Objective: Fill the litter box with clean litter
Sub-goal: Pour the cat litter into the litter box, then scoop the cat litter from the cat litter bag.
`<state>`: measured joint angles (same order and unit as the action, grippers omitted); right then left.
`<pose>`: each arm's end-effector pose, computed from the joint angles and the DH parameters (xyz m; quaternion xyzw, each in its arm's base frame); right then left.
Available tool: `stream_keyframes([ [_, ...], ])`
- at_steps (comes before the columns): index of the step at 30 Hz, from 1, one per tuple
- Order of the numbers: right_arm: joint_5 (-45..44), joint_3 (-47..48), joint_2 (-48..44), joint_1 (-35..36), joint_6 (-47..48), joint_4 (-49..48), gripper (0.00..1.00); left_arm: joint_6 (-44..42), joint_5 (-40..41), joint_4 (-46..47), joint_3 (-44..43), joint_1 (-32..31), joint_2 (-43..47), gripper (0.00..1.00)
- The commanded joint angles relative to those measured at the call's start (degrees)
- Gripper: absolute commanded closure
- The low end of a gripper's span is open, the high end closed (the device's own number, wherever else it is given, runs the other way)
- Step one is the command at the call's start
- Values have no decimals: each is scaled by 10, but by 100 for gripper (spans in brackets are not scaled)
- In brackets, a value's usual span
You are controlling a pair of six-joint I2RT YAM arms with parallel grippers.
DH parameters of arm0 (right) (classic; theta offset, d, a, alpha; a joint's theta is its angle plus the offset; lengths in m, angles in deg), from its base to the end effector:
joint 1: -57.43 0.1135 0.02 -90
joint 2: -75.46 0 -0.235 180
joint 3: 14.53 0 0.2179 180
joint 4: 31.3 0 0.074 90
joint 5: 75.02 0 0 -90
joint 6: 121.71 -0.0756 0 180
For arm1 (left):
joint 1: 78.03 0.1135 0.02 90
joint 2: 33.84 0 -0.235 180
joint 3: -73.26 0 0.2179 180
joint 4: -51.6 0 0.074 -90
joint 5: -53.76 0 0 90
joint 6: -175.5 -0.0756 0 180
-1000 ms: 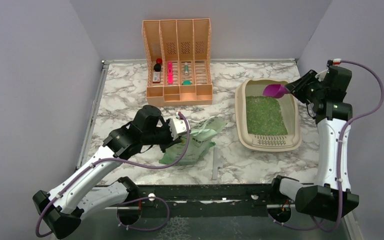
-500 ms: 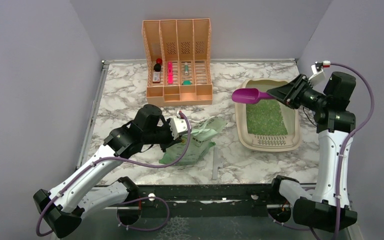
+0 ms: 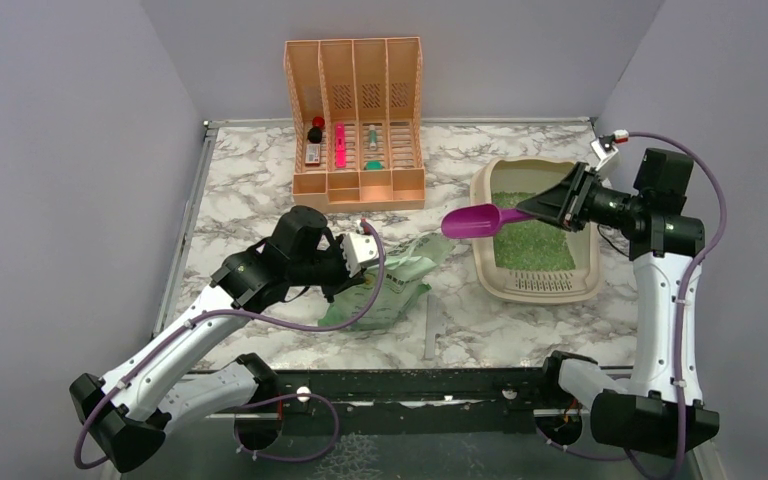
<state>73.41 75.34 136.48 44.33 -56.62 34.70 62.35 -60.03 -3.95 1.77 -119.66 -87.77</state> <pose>0.1972 0.0202 0.3556 0.0492 0.8097 0.4747 0.3414 0.1309 -0.1571 0.2811 0.5474 0.6942 -0.2517 0.3937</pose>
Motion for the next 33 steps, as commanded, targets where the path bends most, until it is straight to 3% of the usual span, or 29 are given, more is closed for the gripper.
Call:
stream_keyframes([
  [1, 44, -8, -7, 13, 22, 27, 99, 0, -33, 49, -33, -1, 10, 100],
  [17, -59, -37, 15, 136, -7, -1, 99, 4, -39, 55, -29, -1, 4, 100],
  [21, -167, -11, 68, 281, -47, -34, 99, 7, -42, 56, -29, -1, 3, 100],
  [26, -326, 63, 200, 460, -82, -47, 99, 14, -35, 56, -26, -1, 6, 100],
  [33, -473, 155, 344, 568, -86, -8, 99, 17, -24, 55, -17, -1, 18, 100],
])
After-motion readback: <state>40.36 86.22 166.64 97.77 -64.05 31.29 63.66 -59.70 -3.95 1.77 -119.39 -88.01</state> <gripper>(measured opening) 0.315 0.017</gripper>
